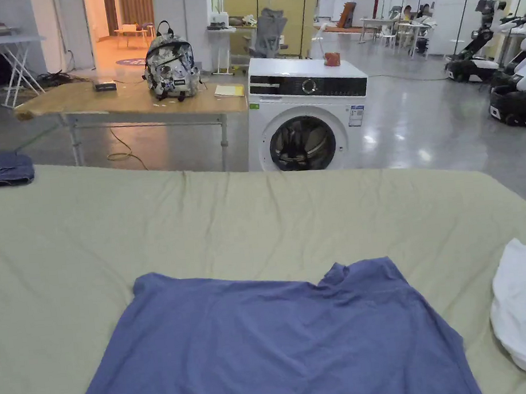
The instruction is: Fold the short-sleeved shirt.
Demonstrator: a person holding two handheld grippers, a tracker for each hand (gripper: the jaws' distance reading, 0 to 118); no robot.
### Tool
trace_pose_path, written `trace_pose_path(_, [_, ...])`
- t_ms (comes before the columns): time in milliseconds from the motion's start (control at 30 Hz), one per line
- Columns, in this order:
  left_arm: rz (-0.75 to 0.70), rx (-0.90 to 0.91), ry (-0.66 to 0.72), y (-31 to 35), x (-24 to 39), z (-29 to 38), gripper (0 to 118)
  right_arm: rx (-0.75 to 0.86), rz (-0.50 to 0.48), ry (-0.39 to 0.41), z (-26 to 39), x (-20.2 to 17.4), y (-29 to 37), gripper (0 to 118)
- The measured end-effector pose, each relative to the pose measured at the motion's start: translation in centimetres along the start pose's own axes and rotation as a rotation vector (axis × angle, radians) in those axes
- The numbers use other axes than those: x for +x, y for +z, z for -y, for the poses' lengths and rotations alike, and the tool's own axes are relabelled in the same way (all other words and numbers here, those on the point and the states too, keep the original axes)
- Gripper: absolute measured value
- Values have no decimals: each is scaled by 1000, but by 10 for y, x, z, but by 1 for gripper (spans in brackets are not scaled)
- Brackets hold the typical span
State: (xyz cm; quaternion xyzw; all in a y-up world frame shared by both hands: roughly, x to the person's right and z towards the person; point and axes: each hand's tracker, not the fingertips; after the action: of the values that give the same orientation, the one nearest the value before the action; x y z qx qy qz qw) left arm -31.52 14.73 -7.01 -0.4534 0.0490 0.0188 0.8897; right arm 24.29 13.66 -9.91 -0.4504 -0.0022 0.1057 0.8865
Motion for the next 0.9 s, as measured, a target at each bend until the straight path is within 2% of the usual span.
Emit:
trace_pose_path(200, [0,-49,8,-12,2,0,3,-63,-21,1,2,-1,-20,5])
trace_pose_path(267, [6,-55,11,-11,0,-4,5,-76,-21,-9,-1,0,-18,13])
trace_pose_path(300, [14,-59,13,-9,-1,-7,8,-81,-18,-18,-5,1,-14,25])
trace_pose_path(333, [25,-59,17,-8,-4,-7,14,-81,-13,-25,-8,1,-10,49])
trace_pose_path(367, [48,-59,34,-4,-6,-10,25,-71,2,-34,-12,0,-3,65])
trace_pose_path(400, [60,-52,56,0,-8,-14,42,-53,17,-41,-16,0,3,73])
trace_pose_path(433, [78,-23,87,5,-10,-18,64,-20,19,-66,-22,2,10,74])
trace_pose_path(533, [123,85,109,20,-8,-32,71,67,-23,-132,-42,7,23,74])
trace_pose_path(833, [74,370,-27,34,50,-91,71,424,-68,-220,-102,-44,32,72])
trace_pose_path(867, [73,397,-38,33,55,-95,68,457,-80,-230,-107,-51,33,67])
trace_pose_path(900, [62,426,-49,34,62,-99,61,481,-86,-230,-111,-57,34,56])
